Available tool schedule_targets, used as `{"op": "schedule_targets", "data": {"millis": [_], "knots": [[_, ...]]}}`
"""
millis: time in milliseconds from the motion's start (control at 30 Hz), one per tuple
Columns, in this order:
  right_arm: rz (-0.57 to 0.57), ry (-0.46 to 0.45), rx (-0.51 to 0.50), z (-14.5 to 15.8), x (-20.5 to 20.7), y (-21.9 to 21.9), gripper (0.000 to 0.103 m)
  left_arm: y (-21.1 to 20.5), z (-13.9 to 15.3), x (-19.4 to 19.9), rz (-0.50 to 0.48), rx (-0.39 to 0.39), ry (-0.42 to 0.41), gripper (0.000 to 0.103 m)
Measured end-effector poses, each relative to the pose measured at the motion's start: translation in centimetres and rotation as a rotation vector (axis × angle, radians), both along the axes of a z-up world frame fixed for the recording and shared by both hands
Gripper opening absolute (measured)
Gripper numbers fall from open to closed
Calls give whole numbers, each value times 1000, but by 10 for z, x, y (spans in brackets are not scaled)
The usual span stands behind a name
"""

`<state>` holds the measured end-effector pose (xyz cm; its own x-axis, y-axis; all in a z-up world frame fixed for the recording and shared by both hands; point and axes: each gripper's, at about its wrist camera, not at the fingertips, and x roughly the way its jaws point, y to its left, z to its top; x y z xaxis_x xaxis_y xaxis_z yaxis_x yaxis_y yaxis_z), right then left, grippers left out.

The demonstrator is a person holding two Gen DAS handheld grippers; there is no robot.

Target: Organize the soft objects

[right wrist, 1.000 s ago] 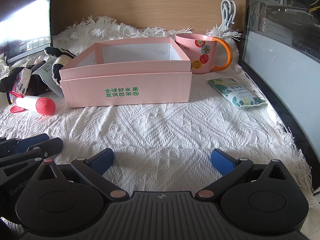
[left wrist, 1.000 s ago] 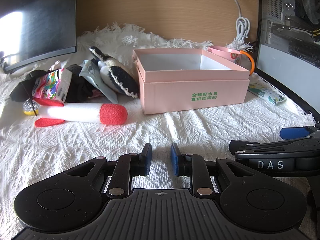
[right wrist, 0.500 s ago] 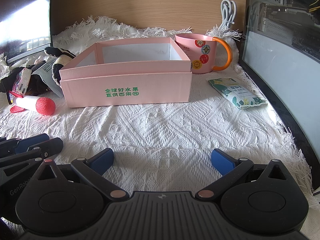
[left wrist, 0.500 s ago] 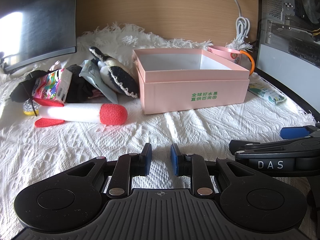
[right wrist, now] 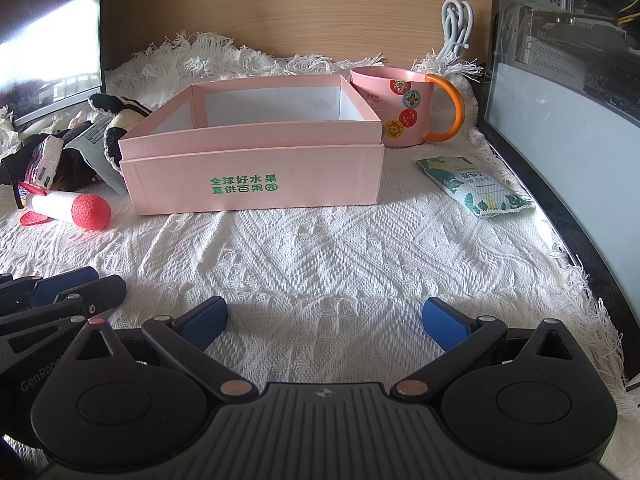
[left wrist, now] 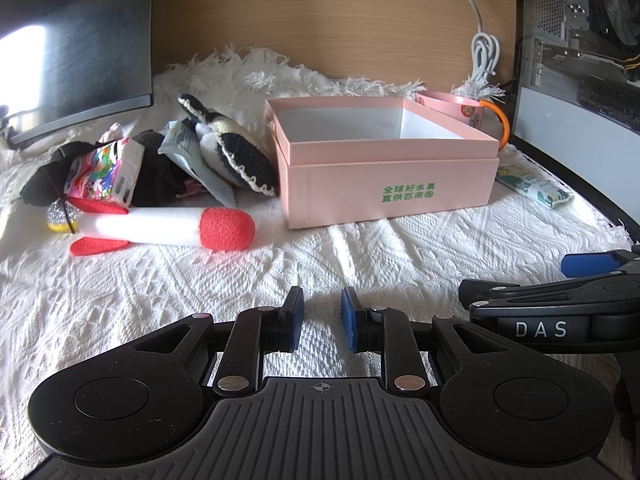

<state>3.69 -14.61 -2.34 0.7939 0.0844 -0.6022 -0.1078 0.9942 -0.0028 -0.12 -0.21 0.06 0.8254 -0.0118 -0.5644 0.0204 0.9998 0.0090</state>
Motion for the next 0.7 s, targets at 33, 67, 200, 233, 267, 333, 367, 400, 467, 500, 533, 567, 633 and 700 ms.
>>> {"op": "schedule_targets", "data": {"millis": [33, 67, 200, 233, 267, 333, 367, 400, 467, 500, 533, 567, 633, 700], "knots": [[0, 0, 0, 0, 0, 0, 103, 0, 0, 0, 0, 1, 0, 23], [0, 0, 0, 0, 0, 0, 103, 0, 0, 0, 0, 2, 0, 23], [0, 0, 1, 0, 0, 0, 103, 0, 0, 0, 0, 2, 0, 23], [0, 0, 0, 0, 0, 0, 103, 0, 0, 0, 0, 3, 0, 23], [0, 0, 0, 0, 0, 0, 103, 0, 0, 0, 0, 2, 0, 23], [0, 0, 0, 0, 0, 0, 103, 0, 0, 0, 0, 2, 0, 23], [0, 0, 0, 0, 0, 0, 103, 0, 0, 0, 0, 2, 0, 23], [0, 0, 1, 0, 0, 0, 103, 0, 0, 0, 0, 2, 0, 23], [8, 8, 0, 0, -1, -1, 103, 0, 0, 0, 2, -4, 0, 23], [19, 27, -1, 2, 0, -2, 103, 2, 0, -1, 10, -18, -1, 23], [31, 53, -1, 4, 2, -4, 103, 4, 0, -2, 19, -30, -4, 23], [40, 77, -2, 6, 4, -5, 103, 5, 1, -3, 25, -36, -9, 23], [44, 117, -9, 7, 8, -5, 103, 8, 3, -5, 17, -42, -13, 23], [43, 147, -17, 7, 10, -3, 103, 15, 8, -3, -3, -58, 5, 23]]}}
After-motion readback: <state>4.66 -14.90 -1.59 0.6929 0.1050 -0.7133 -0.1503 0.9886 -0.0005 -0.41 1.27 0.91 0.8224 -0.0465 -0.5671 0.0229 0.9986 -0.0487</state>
